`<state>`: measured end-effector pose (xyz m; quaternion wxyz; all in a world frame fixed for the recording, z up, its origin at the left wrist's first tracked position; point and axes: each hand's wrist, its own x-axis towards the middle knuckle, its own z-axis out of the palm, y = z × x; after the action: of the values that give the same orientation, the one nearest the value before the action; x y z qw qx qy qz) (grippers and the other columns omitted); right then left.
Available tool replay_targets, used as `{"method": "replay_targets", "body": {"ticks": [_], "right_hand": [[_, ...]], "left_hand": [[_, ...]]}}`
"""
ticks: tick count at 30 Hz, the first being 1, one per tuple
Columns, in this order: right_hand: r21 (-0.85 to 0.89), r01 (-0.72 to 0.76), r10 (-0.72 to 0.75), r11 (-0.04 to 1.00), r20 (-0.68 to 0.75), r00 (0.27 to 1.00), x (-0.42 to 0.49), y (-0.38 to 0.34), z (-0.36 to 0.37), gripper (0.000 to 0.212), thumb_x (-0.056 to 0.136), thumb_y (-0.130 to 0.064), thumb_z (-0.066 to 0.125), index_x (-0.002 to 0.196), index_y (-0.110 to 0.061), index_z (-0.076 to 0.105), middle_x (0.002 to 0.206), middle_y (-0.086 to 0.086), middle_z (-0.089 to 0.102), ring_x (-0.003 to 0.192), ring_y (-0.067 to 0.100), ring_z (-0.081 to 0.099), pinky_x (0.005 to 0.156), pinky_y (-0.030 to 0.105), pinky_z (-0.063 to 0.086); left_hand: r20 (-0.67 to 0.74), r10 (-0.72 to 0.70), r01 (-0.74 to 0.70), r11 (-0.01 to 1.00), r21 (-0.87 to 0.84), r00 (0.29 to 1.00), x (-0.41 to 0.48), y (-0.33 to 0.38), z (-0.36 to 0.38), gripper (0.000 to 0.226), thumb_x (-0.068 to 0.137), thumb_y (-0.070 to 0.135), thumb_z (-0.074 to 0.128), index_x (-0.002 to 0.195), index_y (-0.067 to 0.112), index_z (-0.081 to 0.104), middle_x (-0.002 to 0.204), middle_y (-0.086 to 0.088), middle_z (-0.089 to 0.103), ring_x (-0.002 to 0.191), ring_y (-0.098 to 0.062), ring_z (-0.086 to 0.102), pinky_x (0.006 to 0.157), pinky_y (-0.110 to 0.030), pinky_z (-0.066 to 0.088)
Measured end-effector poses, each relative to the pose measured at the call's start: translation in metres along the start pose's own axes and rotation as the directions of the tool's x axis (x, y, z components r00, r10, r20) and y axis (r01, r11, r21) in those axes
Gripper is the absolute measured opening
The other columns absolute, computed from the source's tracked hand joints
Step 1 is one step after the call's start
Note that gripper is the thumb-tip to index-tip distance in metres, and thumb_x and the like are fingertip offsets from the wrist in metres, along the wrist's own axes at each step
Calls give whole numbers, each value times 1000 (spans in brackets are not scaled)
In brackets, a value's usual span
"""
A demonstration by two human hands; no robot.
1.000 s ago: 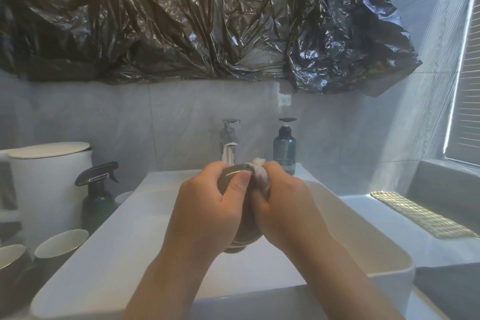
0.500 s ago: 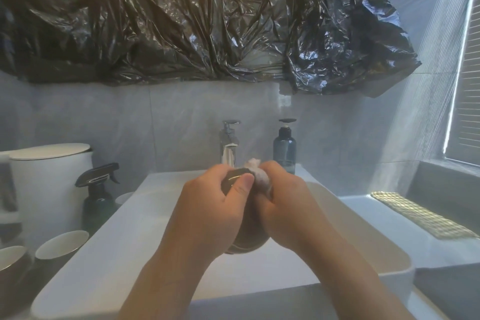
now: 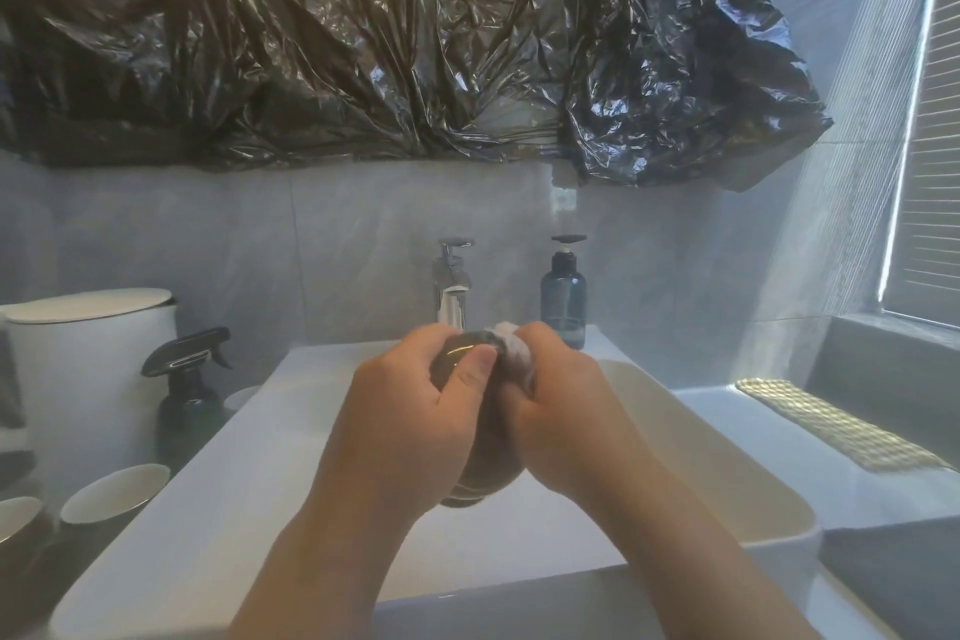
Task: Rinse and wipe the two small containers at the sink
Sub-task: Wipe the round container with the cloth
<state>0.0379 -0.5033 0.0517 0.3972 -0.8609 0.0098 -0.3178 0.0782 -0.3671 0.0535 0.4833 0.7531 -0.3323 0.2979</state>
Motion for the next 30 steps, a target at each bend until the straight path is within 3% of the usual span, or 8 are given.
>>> {"method": "replay_targets", "body": {"ticks": [4, 8, 12, 15, 20, 24, 27, 30], "right_hand": [[22, -10, 11, 1000, -59, 998, 0, -2, 3, 15, 98, -25, 52, 83, -26, 49, 73, -8, 60, 62, 9, 55, 50, 20, 40], [202, -123, 128, 972, -12, 992, -3, -7, 18, 16, 97, -19, 45, 87, -21, 59, 82, -3, 67, 74, 11, 62, 60, 23, 46], [94, -106, 109, 990, -19, 994, -2, -3, 14, 12, 98, -23, 48, 91, -22, 57, 83, -4, 66, 76, 15, 63, 62, 30, 52], [-30, -43, 43, 999, 4, 999, -2, 0, 9, 12, 99, -27, 47, 89, -23, 51, 80, -2, 63, 74, 22, 63, 64, 38, 53], [-108, 86, -74, 990, 111, 991, -2, -4, 4, 15, 97, -24, 49, 83, -25, 47, 70, -10, 54, 59, 8, 51, 48, 22, 38], [-10, 8, -7, 1000, 24, 1000, 0, -2, 6, 10, 98, -27, 48, 94, -20, 55, 82, -3, 63, 72, 17, 61, 56, 29, 45], [136, -76, 78, 988, -10, 997, 1, -5, 12, 18, 97, -20, 45, 83, -20, 57, 76, -5, 64, 67, 11, 58, 59, 25, 45], [221, -151, 149, 964, 25, 989, 1, -6, 12, 21, 96, -14, 44, 81, -19, 58, 72, -4, 63, 66, 12, 58, 59, 26, 46]], "left_hand": [[-133, 8, -11, 1000, -24, 991, -1, 3, 4, 22, 88, 45, 51, 86, 29, 66, 69, 19, 63, 77, 2, 60, 61, -7, 41], [-320, -19, -2, 998, -63, 947, -3, 8, 1, 19, 89, 44, 50, 89, 28, 62, 73, 21, 63, 83, 6, 59, 62, -4, 42], [-99, -168, 163, 985, -57, 981, 4, 6, -5, 27, 82, 49, 54, 75, 24, 62, 62, 11, 63, 67, 1, 58, 50, -12, 39], [81, -210, 209, 978, 18, 974, 6, 1, -8, 26, 93, 46, 58, 77, 27, 64, 66, 10, 64, 65, 2, 59, 54, -20, 38], [264, -171, 159, 985, 67, 949, 3, -4, -9, 34, 85, 59, 51, 89, 33, 72, 80, 15, 70, 76, 1, 62, 66, -28, 46], [38, -90, 89, 996, 17, 995, 3, 0, -7, 30, 82, 55, 49, 81, 31, 67, 70, 17, 67, 72, 3, 61, 58, -14, 42], [-214, -13, 3, 999, -46, 977, 0, 10, -3, 19, 88, 44, 50, 81, 30, 62, 64, 20, 62, 74, 7, 60, 58, -6, 41], [-225, -62, 43, 995, -85, 972, -1, 15, -2, 22, 92, 44, 51, 82, 26, 60, 68, 17, 61, 74, 8, 59, 58, -7, 42]]}}
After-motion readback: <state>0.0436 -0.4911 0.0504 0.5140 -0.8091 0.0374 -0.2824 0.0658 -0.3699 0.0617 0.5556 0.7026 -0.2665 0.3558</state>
